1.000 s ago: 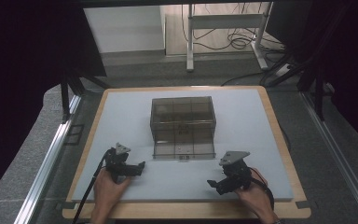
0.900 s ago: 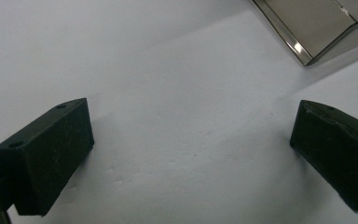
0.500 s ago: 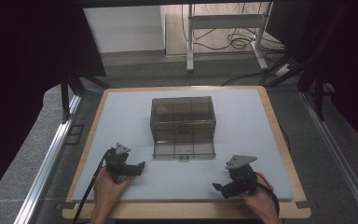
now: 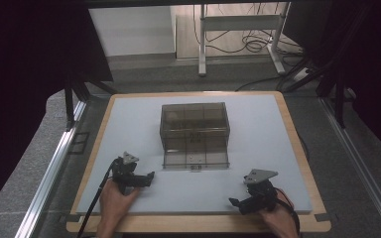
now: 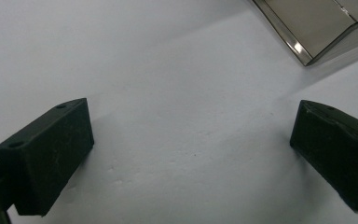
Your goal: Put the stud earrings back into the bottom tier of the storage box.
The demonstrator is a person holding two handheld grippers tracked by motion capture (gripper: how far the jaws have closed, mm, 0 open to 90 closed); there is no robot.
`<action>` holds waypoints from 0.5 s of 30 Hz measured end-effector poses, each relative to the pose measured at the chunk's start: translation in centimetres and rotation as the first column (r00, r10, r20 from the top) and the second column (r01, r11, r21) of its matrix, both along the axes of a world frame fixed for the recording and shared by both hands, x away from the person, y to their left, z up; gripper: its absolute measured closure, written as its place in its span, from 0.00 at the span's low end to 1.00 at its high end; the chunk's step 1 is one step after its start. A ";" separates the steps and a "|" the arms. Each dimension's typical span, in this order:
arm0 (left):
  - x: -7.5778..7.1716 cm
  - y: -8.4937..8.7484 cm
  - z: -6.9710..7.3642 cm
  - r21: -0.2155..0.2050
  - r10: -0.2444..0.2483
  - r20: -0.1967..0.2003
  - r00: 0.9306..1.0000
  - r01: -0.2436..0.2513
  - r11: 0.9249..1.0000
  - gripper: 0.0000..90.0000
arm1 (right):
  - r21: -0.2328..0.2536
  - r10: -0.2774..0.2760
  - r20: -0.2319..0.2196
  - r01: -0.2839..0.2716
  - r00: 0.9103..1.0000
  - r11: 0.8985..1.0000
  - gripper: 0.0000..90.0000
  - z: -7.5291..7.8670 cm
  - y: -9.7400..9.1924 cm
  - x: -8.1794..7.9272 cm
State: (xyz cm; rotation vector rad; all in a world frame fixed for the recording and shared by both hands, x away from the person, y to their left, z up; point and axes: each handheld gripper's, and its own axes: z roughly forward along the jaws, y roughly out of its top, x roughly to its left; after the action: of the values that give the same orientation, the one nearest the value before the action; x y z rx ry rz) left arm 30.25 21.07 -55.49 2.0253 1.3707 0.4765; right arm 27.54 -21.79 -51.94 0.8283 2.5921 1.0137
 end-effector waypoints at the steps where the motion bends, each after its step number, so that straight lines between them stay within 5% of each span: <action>1: 0.0 0.0 0.0 0.000 0.000 0.000 1.000 0.000 1.000 0.00 | -0.001 -0.001 -0.001 0.001 1.000 1.000 0.06 -0.1 0.0 0.0; 15: 0.0 0.0 0.0 -0.001 0.001 0.000 1.000 -0.001 1.000 0.00 | 0.017 0.001 0.008 -0.001 1.000 1.000 0.06 -1.3 0.0 -0.5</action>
State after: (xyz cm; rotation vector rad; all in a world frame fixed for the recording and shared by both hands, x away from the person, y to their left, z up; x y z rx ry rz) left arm 30.26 21.07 -55.49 2.0239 1.3712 0.4760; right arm 27.05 -21.82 -53.27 0.8256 2.5806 1.0386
